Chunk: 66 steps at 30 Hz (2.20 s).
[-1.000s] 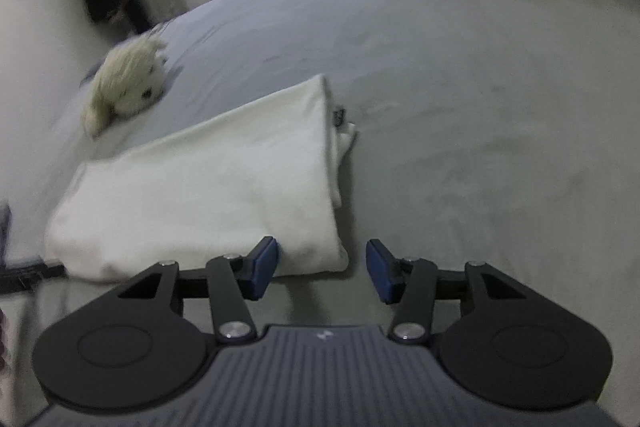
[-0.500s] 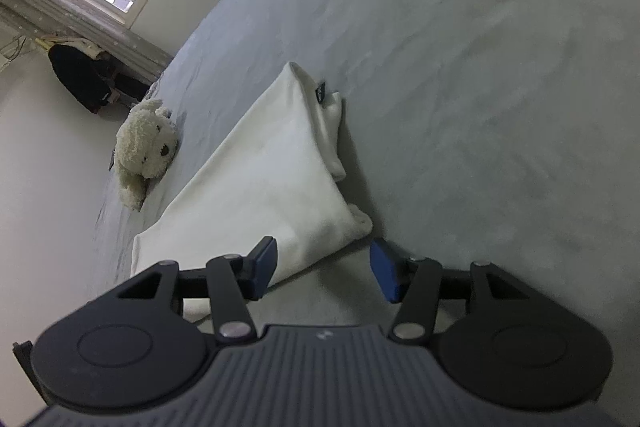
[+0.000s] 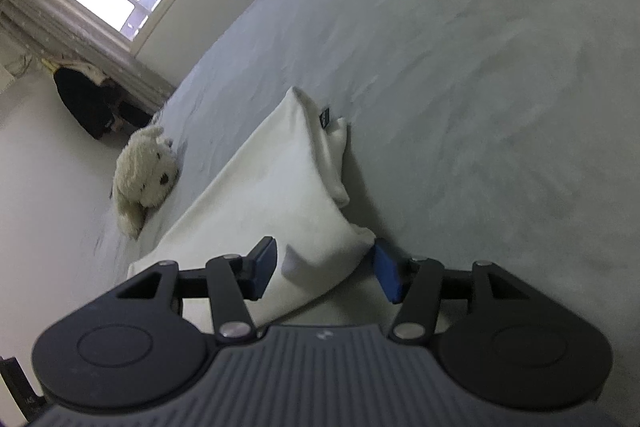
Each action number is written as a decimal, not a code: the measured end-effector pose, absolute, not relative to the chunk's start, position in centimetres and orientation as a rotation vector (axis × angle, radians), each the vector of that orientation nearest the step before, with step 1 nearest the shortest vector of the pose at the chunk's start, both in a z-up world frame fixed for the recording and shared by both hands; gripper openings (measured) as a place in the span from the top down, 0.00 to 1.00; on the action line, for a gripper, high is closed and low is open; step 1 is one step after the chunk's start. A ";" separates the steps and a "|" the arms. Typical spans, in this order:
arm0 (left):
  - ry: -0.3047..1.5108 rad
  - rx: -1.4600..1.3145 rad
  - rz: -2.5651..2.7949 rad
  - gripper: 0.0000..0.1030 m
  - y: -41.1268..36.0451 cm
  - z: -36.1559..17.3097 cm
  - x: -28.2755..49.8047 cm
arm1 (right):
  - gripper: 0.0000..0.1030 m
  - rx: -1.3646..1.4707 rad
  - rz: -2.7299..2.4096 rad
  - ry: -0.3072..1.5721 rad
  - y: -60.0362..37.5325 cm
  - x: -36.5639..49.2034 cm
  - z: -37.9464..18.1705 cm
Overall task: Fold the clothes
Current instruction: 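Grasp the folded shirt corner with the right gripper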
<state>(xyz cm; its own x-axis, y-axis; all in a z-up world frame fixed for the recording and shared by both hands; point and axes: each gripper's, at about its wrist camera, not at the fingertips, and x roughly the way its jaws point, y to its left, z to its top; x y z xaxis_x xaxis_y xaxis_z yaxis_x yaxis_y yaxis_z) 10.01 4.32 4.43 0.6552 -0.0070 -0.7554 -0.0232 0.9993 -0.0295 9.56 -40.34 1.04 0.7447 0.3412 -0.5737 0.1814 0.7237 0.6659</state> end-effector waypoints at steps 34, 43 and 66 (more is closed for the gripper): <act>0.843 -0.028 0.032 0.21 4.0 4.4 10.1 | 0.49 0.900 0.100 0.605 -39.9 9.6 -0.2; 0.806 0.023 0.030 0.21 3.2 5.0 9.9 | 0.70 0.749 0.088 0.539 -38.3 9.5 2.2; 0.601 0.281 -0.122 0.21 -7.1 5.5 8.0 | 0.71 0.686 0.099 0.507 -38.0 9.4 3.6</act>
<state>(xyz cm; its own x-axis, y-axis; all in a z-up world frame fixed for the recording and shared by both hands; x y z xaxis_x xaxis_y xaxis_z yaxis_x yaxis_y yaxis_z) 8.01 -7.11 5.52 0.8189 -0.0315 -0.5731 0.1939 0.9550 0.2246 9.38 -38.02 3.56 0.8746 0.2506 -0.4151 0.0761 0.7745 0.6280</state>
